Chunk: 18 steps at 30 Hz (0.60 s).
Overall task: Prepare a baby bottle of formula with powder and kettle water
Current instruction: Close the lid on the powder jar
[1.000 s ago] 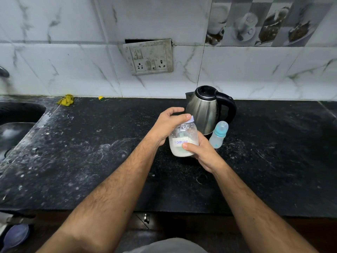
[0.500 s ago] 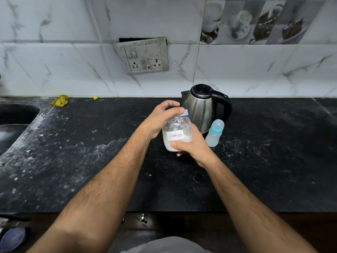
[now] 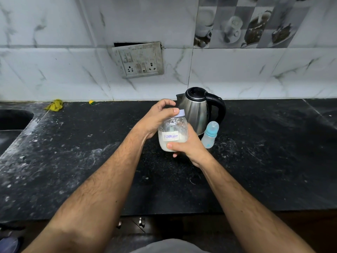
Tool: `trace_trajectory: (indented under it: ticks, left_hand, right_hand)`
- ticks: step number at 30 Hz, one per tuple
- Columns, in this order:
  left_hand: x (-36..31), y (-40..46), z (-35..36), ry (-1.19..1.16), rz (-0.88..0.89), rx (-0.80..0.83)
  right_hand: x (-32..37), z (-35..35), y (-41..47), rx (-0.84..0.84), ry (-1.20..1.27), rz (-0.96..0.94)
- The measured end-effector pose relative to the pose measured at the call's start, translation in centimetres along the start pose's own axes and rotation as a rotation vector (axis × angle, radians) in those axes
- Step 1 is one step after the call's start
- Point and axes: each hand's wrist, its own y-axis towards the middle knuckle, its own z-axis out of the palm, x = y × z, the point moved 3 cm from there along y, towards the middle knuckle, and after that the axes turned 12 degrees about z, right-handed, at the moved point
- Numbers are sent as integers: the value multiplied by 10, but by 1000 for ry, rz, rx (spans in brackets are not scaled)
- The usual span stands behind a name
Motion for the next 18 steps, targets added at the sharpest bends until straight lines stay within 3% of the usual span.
trace_trajectory:
  ticks: [7, 11, 18]
  left_hand:
    - [5, -7, -1, 59, -6, -11]
    - [14, -22, 0, 131, -18, -82]
    - [38, -49, -10, 195, -113, -69]
  right_hand:
    - [-1, -9, 1, 8, -100, -20]
    - [-3, -22, 8, -62, -144, -40]
    - [-10, -26, 6, -125, -200, -30]
